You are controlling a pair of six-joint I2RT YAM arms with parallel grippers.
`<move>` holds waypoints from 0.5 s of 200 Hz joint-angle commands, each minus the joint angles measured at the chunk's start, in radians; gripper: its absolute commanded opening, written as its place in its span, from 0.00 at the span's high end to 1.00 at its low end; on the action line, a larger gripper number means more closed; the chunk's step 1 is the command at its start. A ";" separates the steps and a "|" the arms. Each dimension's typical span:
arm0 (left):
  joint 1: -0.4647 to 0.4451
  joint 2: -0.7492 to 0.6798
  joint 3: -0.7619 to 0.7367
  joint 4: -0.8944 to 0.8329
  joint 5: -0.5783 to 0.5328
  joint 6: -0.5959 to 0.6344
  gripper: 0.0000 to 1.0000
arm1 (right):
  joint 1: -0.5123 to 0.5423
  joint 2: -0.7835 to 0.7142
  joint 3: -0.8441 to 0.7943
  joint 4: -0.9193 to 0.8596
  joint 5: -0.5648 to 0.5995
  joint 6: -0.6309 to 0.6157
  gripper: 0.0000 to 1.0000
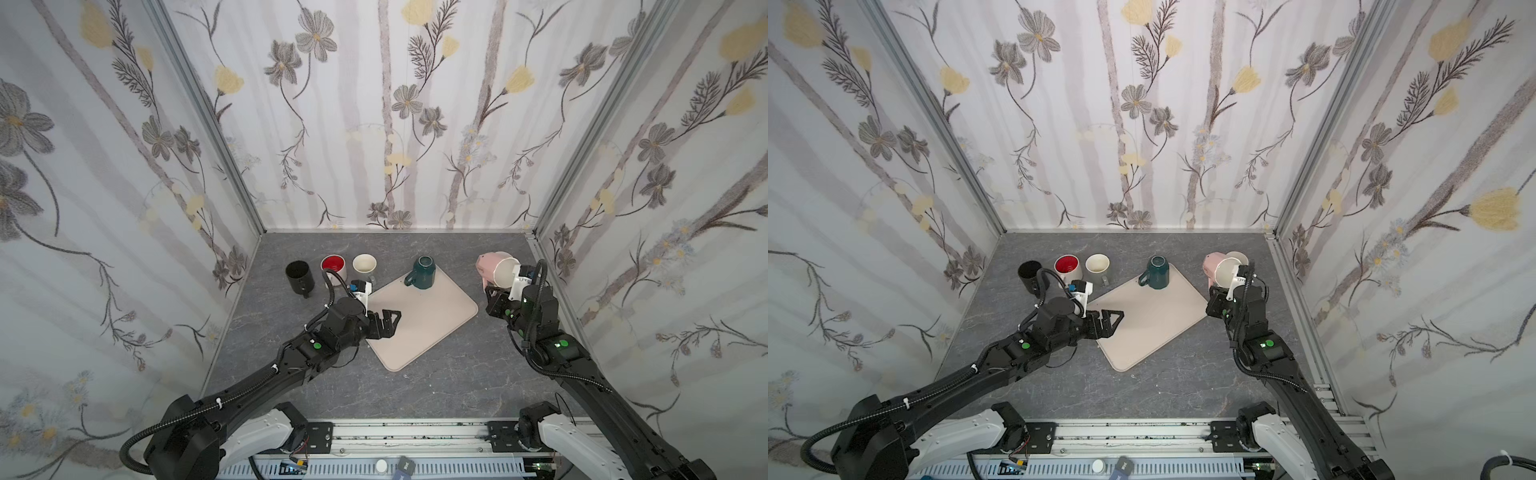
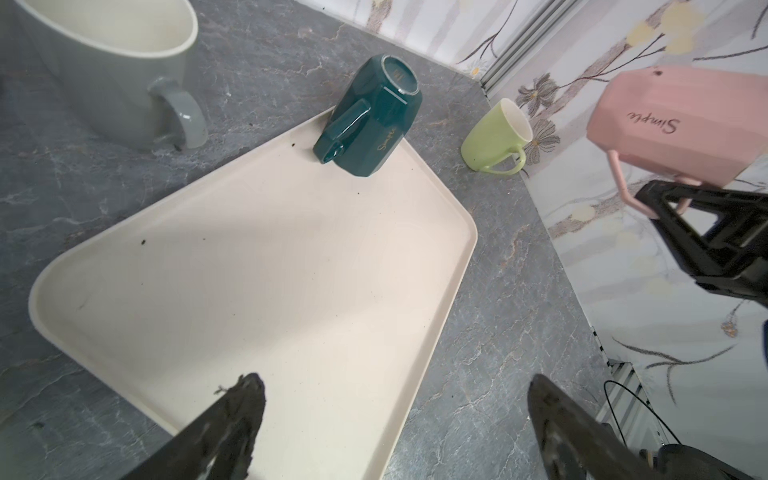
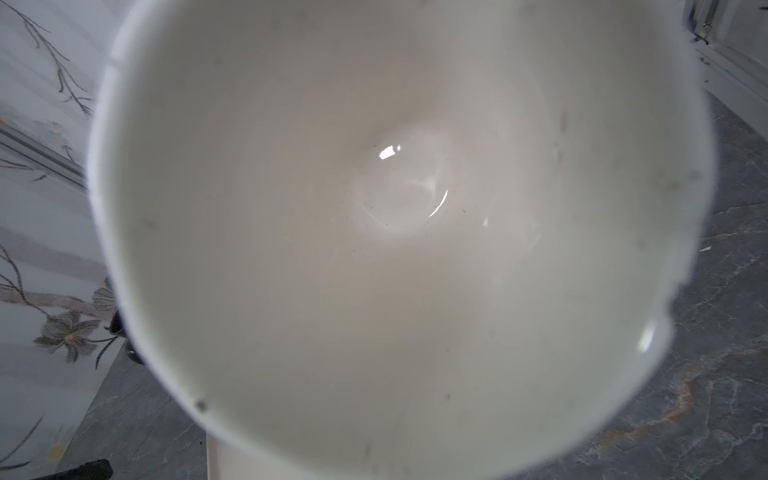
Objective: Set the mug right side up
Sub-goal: 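Lower the pink mug upright beside the light green mug with the right gripper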
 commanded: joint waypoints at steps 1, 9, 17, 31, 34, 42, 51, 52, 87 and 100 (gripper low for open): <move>0.000 0.019 -0.016 0.084 -0.011 0.016 0.00 | -0.005 0.025 0.081 -0.076 0.129 -0.037 1.00; -0.001 0.028 -0.024 0.095 -0.009 0.030 0.00 | -0.007 0.041 0.104 -0.109 0.160 -0.035 1.00; -0.001 0.036 -0.035 0.110 -0.014 0.032 0.00 | -0.010 0.058 0.119 -0.139 0.183 -0.033 1.00; -0.003 0.045 -0.060 0.139 -0.029 0.041 0.00 | -0.021 0.095 0.146 -0.189 0.196 -0.034 1.00; -0.003 0.044 -0.059 0.133 -0.034 0.036 0.00 | -0.023 0.104 0.150 -0.197 0.199 -0.034 1.00; -0.003 0.039 -0.058 0.117 -0.042 0.039 0.00 | -0.029 0.124 0.157 -0.208 0.203 -0.034 1.00; -0.008 0.031 -0.068 0.123 -0.047 0.057 0.00 | -0.038 0.146 0.159 -0.210 0.198 -0.032 1.00; -0.008 0.030 -0.069 0.123 -0.048 0.059 0.00 | -0.039 0.148 0.160 -0.209 0.197 -0.032 1.00; -0.011 -0.010 -0.097 0.109 -0.120 0.062 0.00 | -0.070 0.236 0.212 -0.240 0.194 -0.040 1.00; -0.011 -0.009 -0.102 0.114 -0.132 0.062 0.00 | -0.085 0.257 0.224 -0.241 0.184 -0.038 1.00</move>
